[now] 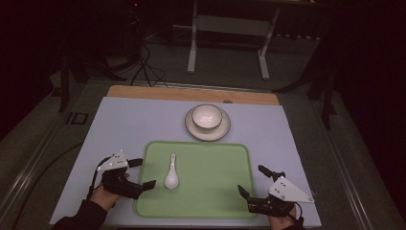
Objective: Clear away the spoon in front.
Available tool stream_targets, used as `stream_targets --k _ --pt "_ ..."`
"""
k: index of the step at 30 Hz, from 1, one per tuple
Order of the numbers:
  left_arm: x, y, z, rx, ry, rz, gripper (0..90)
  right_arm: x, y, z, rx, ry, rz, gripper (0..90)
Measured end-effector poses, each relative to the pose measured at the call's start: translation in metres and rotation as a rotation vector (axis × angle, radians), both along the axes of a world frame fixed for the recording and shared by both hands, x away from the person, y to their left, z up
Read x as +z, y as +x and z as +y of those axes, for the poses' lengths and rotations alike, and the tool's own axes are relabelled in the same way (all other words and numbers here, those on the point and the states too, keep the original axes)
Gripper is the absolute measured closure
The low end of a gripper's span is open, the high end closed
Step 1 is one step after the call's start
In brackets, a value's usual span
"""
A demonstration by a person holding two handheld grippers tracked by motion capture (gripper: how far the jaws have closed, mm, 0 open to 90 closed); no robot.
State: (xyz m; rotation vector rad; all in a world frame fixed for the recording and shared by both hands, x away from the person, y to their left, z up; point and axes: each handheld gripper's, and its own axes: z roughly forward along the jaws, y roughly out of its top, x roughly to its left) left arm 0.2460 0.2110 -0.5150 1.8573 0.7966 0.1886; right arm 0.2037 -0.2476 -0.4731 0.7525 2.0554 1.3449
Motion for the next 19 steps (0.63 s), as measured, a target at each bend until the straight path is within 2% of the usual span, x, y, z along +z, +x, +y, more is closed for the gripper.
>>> stream_targets --k 10,19 --pt "-0.0063 0.0034 -0.0016 0.009 -0.007 -0.005 0.0 -0.002 0.0019 -0.0015 -0.002 0.002 0.014 11.5" --pt "-0.0051 0.0032 -0.0025 0.008 -0.013 -0.016 0.0 -0.0021 0.0021 -0.0017 0.0 -0.003 0.014 11.5"
